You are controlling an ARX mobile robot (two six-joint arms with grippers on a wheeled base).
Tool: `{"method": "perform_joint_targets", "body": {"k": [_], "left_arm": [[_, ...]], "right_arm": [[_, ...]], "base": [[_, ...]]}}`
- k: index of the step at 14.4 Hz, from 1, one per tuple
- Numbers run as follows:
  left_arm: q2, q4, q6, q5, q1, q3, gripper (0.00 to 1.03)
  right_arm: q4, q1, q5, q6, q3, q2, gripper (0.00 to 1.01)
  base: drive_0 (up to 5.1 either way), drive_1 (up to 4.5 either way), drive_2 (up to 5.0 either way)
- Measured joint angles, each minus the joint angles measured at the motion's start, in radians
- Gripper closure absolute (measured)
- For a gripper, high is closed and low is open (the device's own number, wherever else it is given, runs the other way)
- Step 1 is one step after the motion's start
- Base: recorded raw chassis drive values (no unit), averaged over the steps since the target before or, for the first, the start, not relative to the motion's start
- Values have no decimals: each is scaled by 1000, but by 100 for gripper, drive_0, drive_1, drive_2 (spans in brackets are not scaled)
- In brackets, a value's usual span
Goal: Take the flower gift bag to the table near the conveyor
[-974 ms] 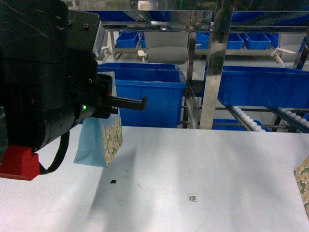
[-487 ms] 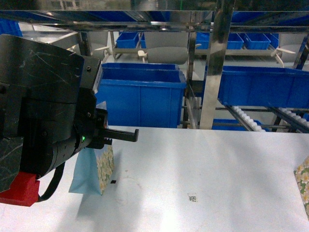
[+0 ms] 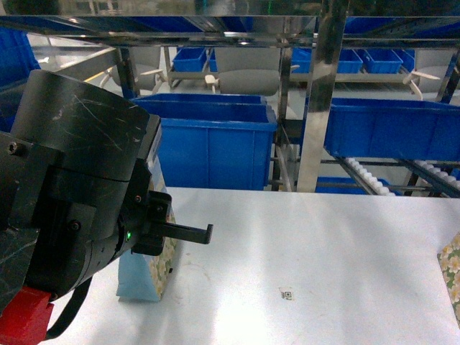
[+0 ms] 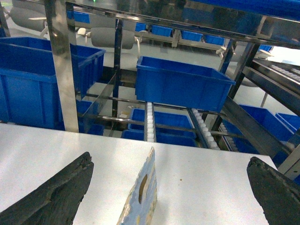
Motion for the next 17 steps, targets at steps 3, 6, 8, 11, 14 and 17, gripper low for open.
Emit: {"method": "perform_joint_targets", "body": {"k": [3, 6, 8, 11, 14, 17], "left_arm": [[-31, -32, -7, -16, -7, -1, 47], [-82, -6, 19, -20, -14, 3, 11], [-123, 26, 85, -26, -27, 20, 6], [-241, 94, 183, 14, 1, 9, 5], [-356, 94, 227, 106, 73, -34, 5], [-446, 93, 234, 144, 145, -119, 5]], "right_arm": [[0, 0, 0, 0, 0, 0, 3], [0, 0, 0, 0, 0, 0, 3], [0, 0, 0, 0, 0, 0, 3], [0, 0, 0, 0, 0, 0, 3], [0, 0, 0, 0, 0, 0, 3], [0, 0, 0, 0, 0, 0, 3]], "base": [[0, 0, 0], [0, 0, 0], [0, 0, 0], [0, 0, 0], [0, 0, 0], [0, 0, 0]]}}
